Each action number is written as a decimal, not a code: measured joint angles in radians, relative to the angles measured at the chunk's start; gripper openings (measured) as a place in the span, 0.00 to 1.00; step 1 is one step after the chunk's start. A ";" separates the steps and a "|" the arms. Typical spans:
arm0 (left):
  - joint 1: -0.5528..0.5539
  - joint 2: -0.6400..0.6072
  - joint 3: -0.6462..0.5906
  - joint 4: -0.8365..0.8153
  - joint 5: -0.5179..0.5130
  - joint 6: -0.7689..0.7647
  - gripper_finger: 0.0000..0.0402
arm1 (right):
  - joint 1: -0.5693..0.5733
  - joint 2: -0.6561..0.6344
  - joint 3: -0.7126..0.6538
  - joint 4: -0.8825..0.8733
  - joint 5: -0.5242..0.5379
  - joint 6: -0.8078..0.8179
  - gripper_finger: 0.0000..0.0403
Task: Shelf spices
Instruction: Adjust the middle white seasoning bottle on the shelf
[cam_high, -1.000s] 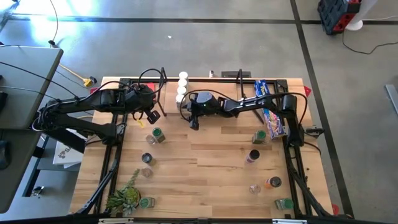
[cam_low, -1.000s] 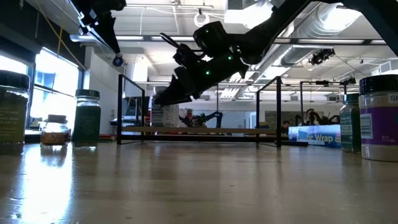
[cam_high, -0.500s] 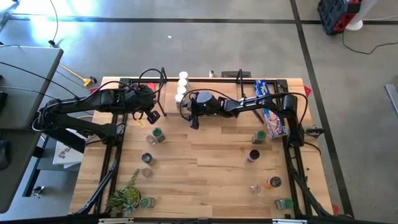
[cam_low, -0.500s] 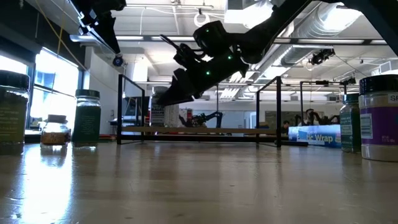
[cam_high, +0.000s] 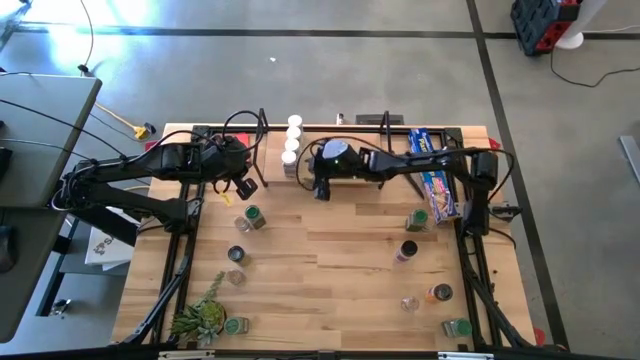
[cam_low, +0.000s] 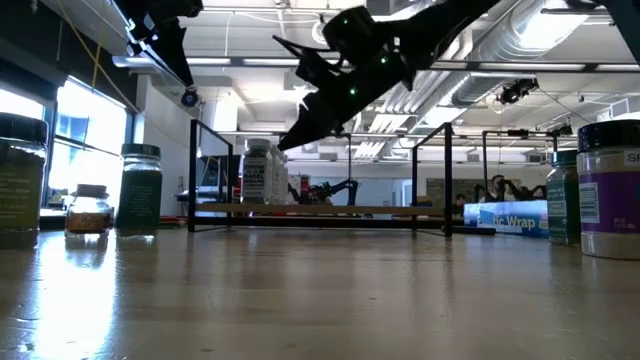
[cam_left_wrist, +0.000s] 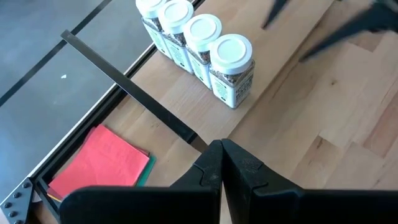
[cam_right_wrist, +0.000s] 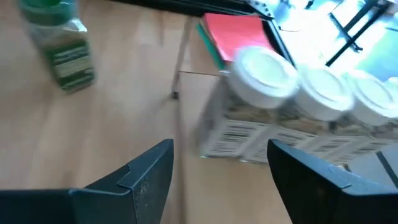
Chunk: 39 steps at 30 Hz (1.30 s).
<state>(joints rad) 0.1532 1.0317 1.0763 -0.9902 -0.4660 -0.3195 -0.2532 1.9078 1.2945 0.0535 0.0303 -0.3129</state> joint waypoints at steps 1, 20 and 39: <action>0.000 0.000 0.000 0.001 0.000 0.000 0.00 | -0.015 0.007 0.000 0.017 -0.014 0.001 0.63; -0.031 0.000 0.000 0.004 -0.013 0.008 0.00 | -0.136 0.129 0.000 0.217 -0.228 0.038 0.63; -0.031 0.000 0.000 0.009 -0.016 0.008 0.00 | -0.168 0.135 0.000 0.228 -0.246 0.025 0.63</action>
<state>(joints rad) 0.1223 1.0321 1.0763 -0.9810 -0.4824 -0.3111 -0.4210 2.0429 1.2945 0.2820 -0.2159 -0.2883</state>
